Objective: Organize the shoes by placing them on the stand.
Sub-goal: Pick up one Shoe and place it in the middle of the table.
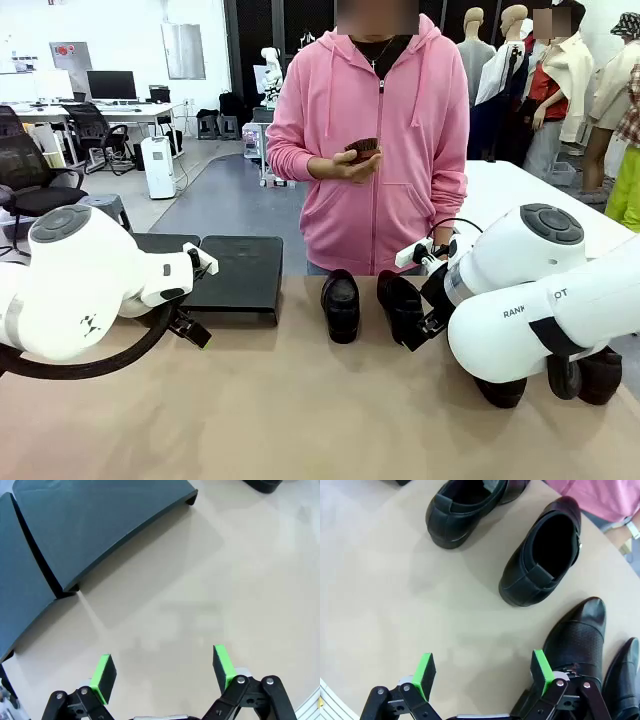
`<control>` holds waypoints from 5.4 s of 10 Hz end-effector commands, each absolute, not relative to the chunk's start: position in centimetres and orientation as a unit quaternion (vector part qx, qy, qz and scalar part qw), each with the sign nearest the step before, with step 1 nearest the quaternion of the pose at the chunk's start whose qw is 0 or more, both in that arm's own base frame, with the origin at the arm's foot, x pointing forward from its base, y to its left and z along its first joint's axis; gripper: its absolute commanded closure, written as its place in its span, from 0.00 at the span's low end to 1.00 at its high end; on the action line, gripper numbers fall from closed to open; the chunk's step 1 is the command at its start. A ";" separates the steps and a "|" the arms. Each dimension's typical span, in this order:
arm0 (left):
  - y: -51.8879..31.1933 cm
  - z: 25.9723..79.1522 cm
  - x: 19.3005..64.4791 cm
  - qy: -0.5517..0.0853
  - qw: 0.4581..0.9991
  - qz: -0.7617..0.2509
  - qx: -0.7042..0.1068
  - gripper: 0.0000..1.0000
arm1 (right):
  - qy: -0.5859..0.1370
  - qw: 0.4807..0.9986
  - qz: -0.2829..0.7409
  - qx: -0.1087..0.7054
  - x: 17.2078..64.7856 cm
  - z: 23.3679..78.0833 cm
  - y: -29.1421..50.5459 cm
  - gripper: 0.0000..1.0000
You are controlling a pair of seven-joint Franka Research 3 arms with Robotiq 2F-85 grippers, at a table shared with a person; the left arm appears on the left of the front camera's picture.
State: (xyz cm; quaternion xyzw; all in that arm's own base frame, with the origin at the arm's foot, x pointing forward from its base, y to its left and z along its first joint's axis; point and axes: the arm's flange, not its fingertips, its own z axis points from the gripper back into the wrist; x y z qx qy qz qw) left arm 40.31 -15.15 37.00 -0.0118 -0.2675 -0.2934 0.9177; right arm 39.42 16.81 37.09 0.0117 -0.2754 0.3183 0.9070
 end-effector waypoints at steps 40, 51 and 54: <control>1.2 59.1 24.5 -0.293 0.918 -0.184 -0.196 0.00 | -0.290 0.908 0.124 0.276 15.3 61.0 -16.6 0.00; 1.2 59.1 24.5 -0.293 0.918 -0.184 -0.196 0.00 | -0.236 0.935 0.240 0.107 40.0 57.4 13.4 0.00; 1.2 59.1 24.5 -0.293 0.918 -0.184 -0.196 0.00 | -0.238 0.942 0.189 0.141 37.2 59.8 6.3 0.00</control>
